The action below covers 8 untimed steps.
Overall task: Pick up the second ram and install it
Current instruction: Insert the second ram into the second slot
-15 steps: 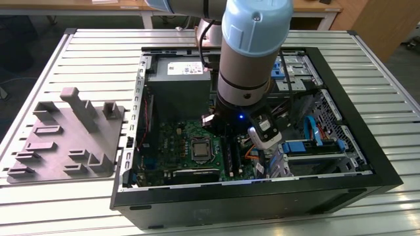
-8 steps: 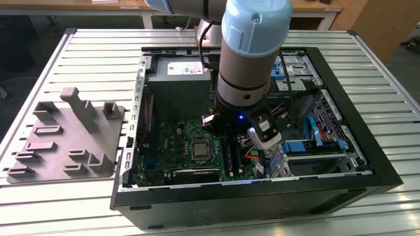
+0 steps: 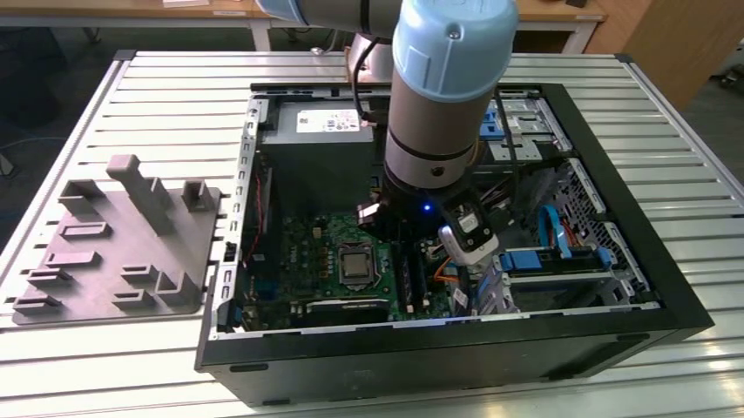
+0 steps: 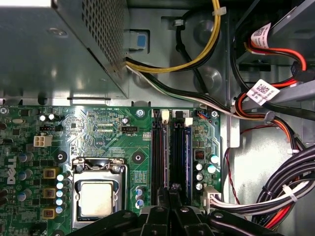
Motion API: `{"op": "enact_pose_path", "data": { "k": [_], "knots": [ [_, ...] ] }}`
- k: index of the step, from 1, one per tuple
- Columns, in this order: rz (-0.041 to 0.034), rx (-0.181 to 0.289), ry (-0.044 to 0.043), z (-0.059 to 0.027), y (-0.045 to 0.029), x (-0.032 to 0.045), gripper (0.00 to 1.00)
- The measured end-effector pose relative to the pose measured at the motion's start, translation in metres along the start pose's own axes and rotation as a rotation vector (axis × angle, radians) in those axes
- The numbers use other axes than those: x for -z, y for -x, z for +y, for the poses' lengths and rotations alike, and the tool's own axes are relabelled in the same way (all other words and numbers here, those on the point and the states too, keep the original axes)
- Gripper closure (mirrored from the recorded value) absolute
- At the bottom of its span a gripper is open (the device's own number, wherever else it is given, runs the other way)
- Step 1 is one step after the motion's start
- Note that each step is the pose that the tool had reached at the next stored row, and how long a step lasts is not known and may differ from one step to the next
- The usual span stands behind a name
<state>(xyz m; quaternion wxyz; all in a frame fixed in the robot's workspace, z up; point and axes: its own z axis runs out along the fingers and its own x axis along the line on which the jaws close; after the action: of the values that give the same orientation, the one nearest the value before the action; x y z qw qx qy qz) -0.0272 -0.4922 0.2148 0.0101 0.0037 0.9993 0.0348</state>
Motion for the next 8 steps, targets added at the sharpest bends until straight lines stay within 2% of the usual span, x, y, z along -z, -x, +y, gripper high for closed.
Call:
{"op": "enact_pose_path", "data": {
  "k": [8],
  "knots": [
    [-0.0004, 0.0, 0.0002, 0.0, 0.0001, -0.0003, 0.89]
  ]
}}
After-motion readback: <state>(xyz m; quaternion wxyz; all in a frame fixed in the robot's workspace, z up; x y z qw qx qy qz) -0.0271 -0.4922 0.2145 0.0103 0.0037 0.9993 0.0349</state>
